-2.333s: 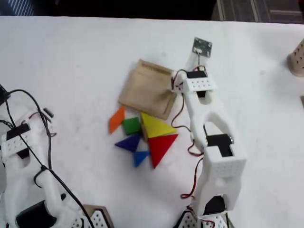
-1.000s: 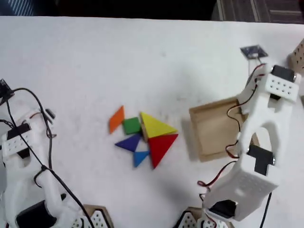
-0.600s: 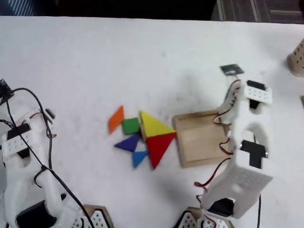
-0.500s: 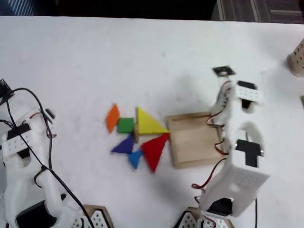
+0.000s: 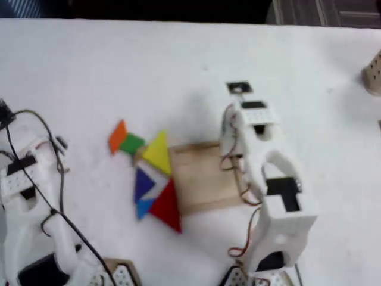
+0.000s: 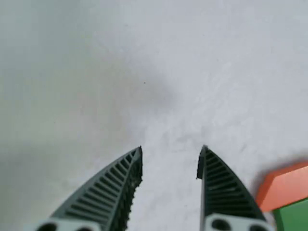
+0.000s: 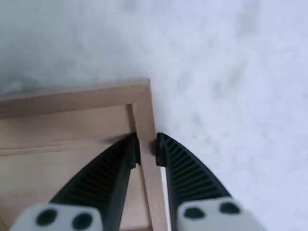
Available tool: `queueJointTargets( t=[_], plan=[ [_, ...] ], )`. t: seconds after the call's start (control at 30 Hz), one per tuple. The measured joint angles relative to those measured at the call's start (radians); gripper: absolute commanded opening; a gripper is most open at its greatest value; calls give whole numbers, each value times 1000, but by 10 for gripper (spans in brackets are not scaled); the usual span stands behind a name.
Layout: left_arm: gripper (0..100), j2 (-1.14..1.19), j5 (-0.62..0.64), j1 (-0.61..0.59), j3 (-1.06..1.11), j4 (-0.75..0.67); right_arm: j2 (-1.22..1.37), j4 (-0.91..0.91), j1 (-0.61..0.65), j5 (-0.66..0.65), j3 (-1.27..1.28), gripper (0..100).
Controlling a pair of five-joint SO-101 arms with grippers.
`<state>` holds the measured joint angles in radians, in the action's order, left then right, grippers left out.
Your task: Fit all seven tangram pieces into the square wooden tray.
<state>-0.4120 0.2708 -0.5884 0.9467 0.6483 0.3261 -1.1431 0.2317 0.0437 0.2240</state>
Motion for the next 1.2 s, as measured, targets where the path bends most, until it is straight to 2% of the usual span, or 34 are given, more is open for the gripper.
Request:
queueJointTargets(
  t=[0.17, 0.3, 0.5, 0.57, 0.67, 0.83, 0.87, 1.0, 1.2],
  plan=[
    [195, 0, 0, 0, 0, 0, -2, 11, 130, 137, 0, 17],
    [195, 0, 0, 0, 0, 0, -2, 12, 152, 163, -8, 22],
    [195, 0, 0, 0, 0, 0, 0, -9, 169, 164, -15, 238],
    [195, 0, 0, 0, 0, 0, 2, -63, 189, 149, -37, 253],
    [195, 0, 0, 0, 0, 0, 3, -166, 192, 110, -81, 205],
    [195, 0, 2, -25, 0, -2, -126, -210, 190, 75, -72, 24],
    [195, 0, 2, -25, 0, -3, -176, -212, 201, 51, -48, 12],
    [195, 0, 2, -49, 0, -3, -385, -112, 348, -61, 146, 19],
    [195, 0, 55, -91, 0, -3, -582, 193, 729, -92, 557, 18]
  ],
)
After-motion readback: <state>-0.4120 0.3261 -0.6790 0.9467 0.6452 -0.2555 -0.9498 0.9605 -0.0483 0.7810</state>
